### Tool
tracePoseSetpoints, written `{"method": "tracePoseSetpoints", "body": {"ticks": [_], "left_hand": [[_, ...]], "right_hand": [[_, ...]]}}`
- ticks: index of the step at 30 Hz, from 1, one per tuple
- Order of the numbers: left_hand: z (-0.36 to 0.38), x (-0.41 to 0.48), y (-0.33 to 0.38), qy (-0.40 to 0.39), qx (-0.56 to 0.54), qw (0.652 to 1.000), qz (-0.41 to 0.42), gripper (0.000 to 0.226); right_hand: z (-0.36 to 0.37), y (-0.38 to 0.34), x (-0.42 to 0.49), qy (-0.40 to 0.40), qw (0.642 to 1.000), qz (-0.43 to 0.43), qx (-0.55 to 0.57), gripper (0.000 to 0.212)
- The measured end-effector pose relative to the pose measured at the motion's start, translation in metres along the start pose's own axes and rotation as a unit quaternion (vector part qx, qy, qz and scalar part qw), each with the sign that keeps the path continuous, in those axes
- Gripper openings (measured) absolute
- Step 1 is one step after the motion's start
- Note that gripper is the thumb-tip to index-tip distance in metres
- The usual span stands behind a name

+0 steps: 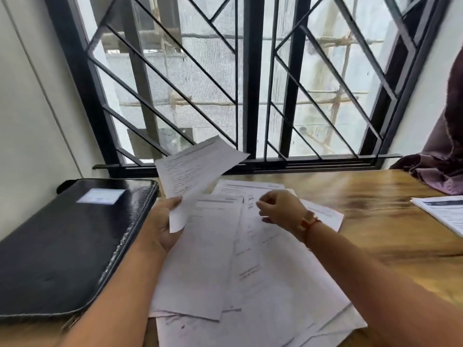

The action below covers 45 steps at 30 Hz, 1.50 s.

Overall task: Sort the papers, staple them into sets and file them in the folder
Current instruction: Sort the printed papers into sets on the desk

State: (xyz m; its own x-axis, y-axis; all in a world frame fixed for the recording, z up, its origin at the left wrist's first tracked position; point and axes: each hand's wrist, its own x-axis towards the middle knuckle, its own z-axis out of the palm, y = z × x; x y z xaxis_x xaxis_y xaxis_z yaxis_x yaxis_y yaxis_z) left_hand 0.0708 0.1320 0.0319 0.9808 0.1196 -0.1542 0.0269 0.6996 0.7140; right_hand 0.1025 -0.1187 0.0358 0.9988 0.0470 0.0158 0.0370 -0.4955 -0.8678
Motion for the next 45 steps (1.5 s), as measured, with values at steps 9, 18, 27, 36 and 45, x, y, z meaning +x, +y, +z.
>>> {"method": "tracePoseSetpoints", "body": {"ticks": [9, 18, 27, 36, 45], "left_hand": [[0.003, -0.006, 0.000, -0.007, -0.023, 1.000, -0.011, 0.062], [0.001, -0.007, 0.002, 0.018, 0.006, 1.000, -0.006, 0.024], [0.001, -0.007, 0.000, -0.011, 0.004, 1.000, -0.003, 0.025], [-0.006, 0.003, -0.002, -0.011, -0.009, 1.000, -0.001, 0.026], [-0.011, 0.007, -0.003, -0.059, 0.018, 0.998, 0.022, 0.035]], "right_hand": [[0.041, -0.026, 0.027, 0.004, 0.982, 0.057, -0.179, 0.013], [0.045, -0.024, 0.036, -0.053, 0.983, 0.162, 0.068, 0.012], [0.032, -0.022, 0.031, 0.027, 0.993, 0.101, 0.052, 0.021], [-0.033, -0.041, 0.031, 0.261, 0.961, -0.042, -0.084, 0.009], [-0.122, -0.092, 0.035, 0.483, 0.829, -0.281, -0.032, 0.014]]}}
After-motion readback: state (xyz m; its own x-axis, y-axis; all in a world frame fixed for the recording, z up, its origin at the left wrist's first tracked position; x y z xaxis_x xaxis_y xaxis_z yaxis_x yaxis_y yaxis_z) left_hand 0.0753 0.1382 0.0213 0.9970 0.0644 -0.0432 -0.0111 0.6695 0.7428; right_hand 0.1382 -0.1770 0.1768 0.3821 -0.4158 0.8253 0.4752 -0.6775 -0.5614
